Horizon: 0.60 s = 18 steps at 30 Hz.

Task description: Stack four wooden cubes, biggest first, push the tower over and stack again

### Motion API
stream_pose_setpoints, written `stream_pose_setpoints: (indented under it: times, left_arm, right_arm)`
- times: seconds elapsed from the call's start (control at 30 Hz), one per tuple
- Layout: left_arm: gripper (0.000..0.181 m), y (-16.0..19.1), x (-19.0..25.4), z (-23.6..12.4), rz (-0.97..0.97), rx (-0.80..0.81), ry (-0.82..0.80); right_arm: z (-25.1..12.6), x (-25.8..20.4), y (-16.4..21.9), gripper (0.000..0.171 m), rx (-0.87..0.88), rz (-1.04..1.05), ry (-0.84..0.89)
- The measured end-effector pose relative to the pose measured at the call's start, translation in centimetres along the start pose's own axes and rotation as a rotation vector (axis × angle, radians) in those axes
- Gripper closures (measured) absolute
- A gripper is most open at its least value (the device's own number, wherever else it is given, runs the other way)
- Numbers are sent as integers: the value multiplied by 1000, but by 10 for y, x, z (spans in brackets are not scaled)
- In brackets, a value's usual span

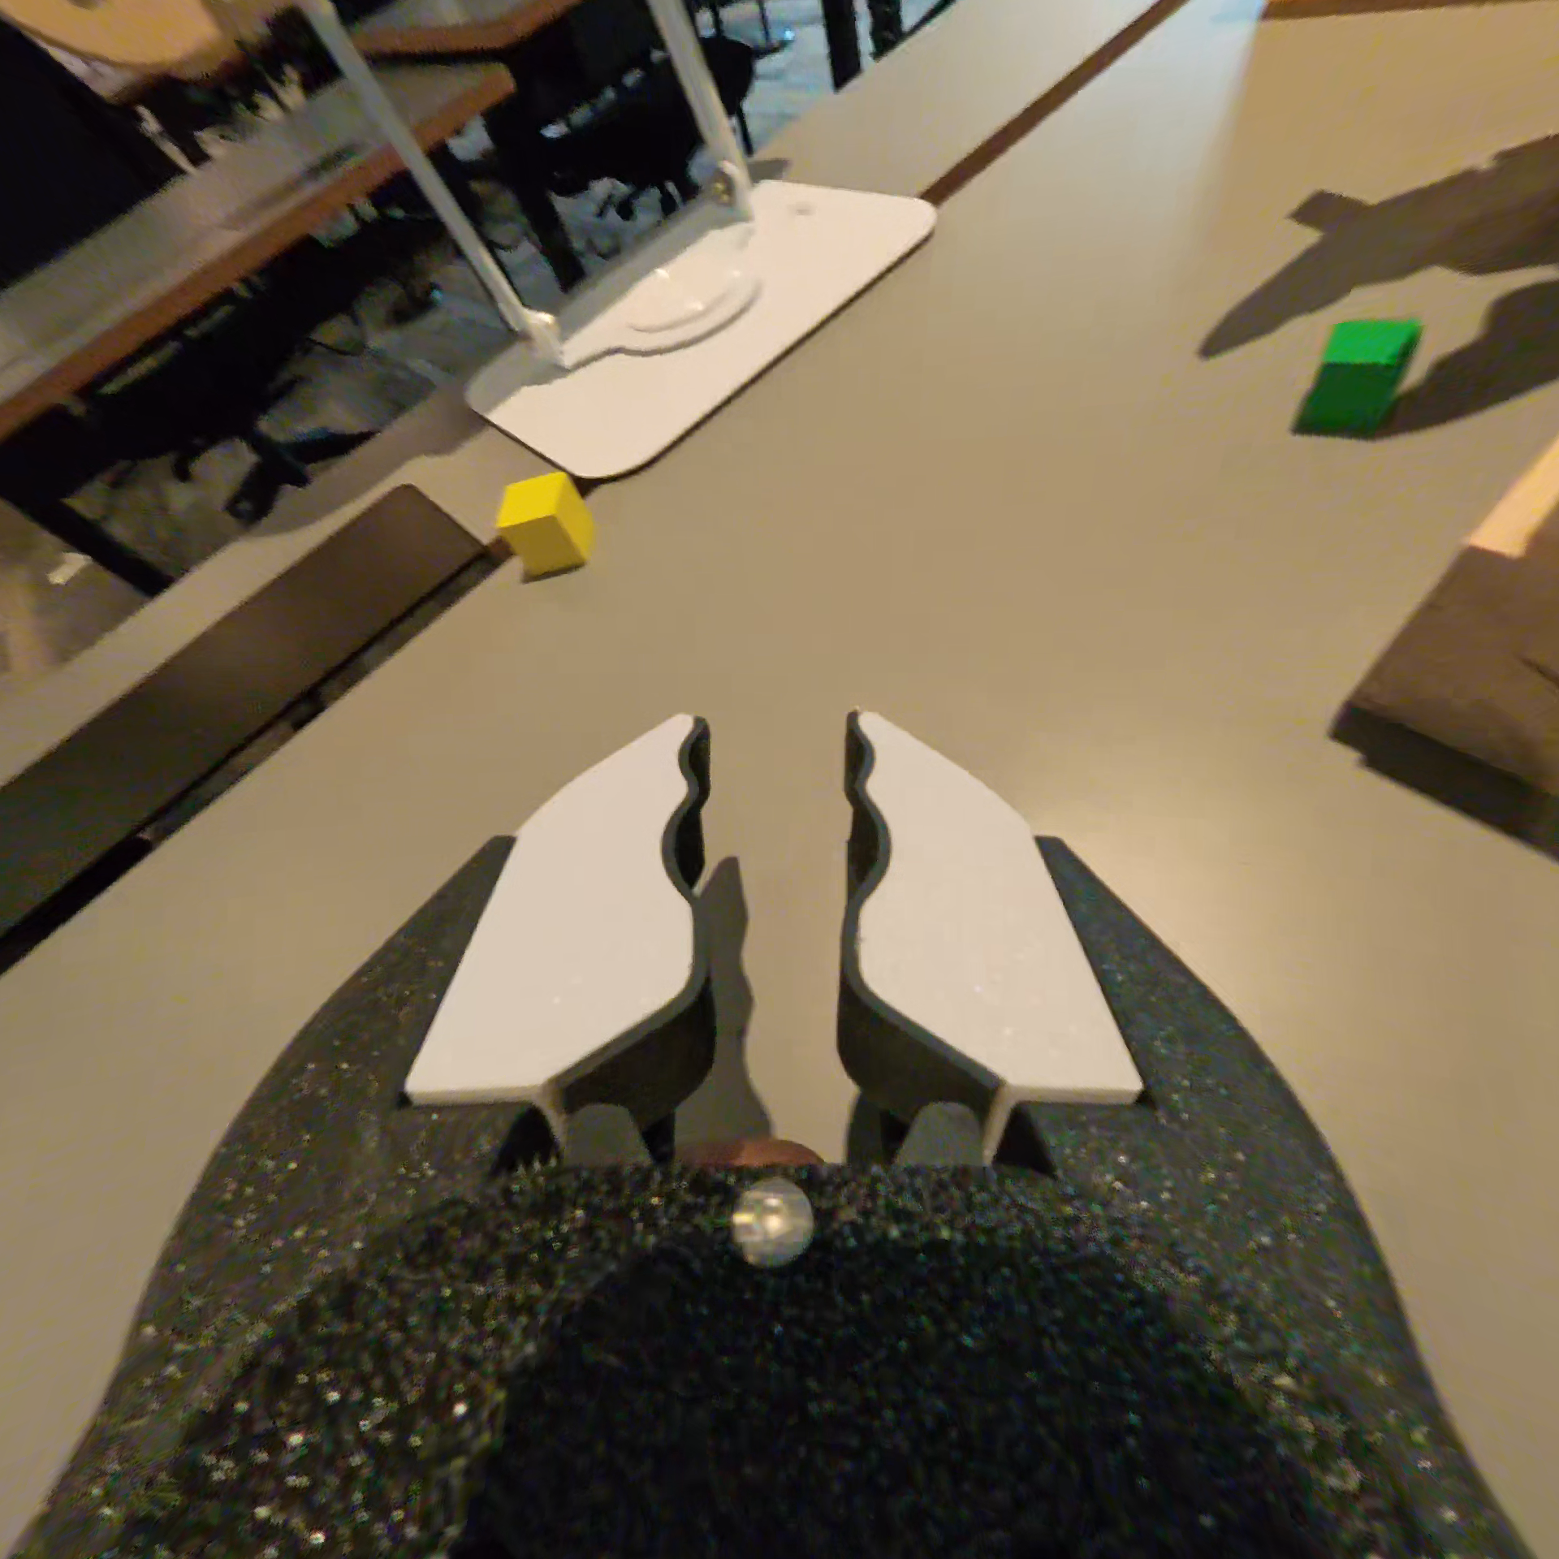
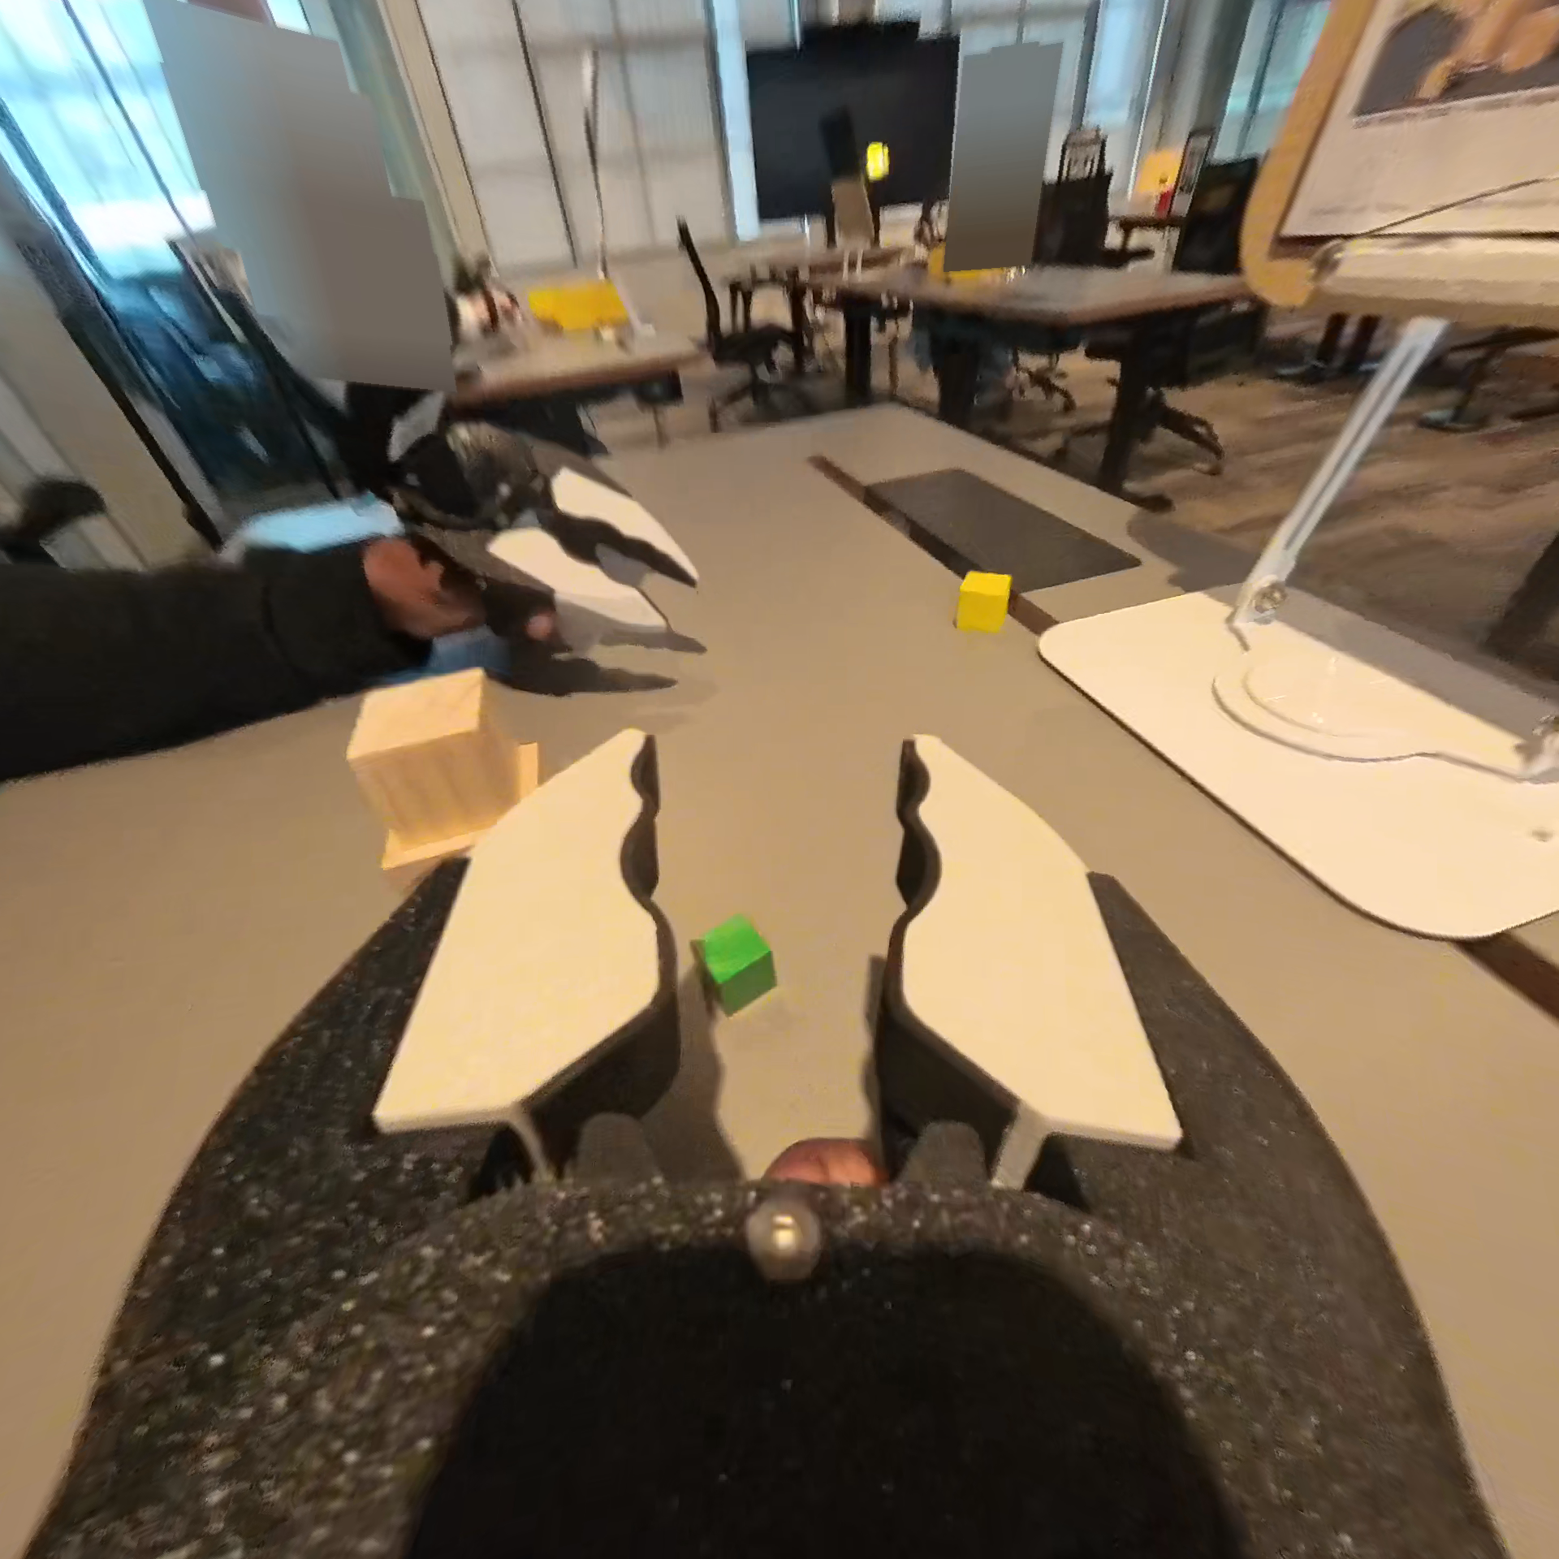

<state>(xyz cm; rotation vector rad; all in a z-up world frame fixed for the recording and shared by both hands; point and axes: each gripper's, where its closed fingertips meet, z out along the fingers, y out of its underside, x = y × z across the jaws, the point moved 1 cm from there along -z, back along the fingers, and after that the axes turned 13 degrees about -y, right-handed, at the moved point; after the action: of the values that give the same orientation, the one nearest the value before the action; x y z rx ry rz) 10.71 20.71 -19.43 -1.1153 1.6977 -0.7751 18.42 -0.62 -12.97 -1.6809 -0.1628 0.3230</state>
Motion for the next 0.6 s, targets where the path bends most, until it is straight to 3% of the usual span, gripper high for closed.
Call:
stream_pose_setpoints:
  times: [0.13,0.43,0.6]
  left_arm:
    - [151,2,-20,15,29,3,-62]
    - [134,-14,-56,111,-95,-119,-74]
    - [133,-19,-64,144,-94,-168,-100]
  right_arm:
    - [-11,19,7,116,137,132,-38]
    - [-2,19,17,115,61,137,-42]
    - [-4,21,15,115,91,182,-74]
